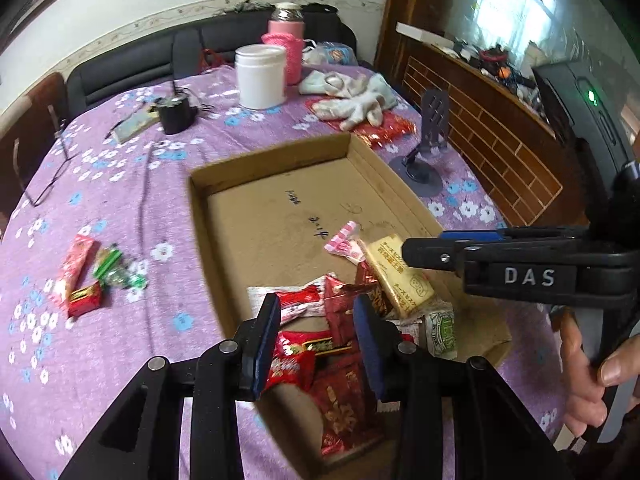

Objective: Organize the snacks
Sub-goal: 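Carry both snacks over the tray and release them with both grippers, then grasp a green-wrapped candy with the right gripper while the left grasps a pink bag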

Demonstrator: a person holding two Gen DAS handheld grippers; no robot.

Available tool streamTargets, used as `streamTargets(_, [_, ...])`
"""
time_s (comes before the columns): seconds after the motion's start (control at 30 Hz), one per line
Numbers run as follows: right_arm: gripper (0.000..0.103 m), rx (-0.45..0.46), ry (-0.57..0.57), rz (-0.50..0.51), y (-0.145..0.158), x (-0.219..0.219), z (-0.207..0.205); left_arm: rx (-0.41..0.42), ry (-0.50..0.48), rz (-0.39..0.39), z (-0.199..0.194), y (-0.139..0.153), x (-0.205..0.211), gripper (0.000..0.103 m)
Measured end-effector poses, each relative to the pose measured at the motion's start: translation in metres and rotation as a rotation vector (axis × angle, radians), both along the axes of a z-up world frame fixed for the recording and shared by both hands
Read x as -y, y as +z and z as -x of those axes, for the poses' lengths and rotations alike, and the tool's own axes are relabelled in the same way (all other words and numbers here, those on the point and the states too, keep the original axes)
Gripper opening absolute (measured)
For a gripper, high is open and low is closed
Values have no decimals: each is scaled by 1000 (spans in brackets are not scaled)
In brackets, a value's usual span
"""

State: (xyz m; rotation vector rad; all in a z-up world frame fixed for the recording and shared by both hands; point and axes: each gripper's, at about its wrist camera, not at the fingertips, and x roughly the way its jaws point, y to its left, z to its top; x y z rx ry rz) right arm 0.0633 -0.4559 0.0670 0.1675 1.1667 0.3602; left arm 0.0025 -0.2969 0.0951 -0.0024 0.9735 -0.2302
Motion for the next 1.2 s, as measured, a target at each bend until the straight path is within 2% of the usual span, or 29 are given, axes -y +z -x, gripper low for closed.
streamTargets(0.2, [48, 19, 84, -5, 11, -25, 9, 19, 81, 38, 19, 11, -39, 39])
streamTargets(0.37, [48, 39, 97, -5, 24, -55, 15, 32, 118, 81, 26, 10, -90, 39])
streamTargets(0.53, [48, 44, 153, 0, 34, -101, 23, 17, 161, 97, 26, 1, -141, 40])
streamTargets(0.73, [48, -3, 231, 9, 27, -173, 12, -17, 204, 108, 31, -13, -209, 42])
streamTargets(0.77, [48, -3, 241, 25, 26, -186, 8, -23, 215, 112, 32, -16, -218, 51])
streamTargets(0.83, [48, -17, 266, 47, 24, -208, -3, -30, 236, 128, 36, -20, -237, 56])
streamTargets(1.07, [48, -89, 288, 78, 2, -271, -66, -43, 295, 134, 47, -32, -295, 56])
streamTargets(1.2, [48, -112, 324, 137, -18, -301, -93, -48, 312, 139, 51, -35, -316, 56])
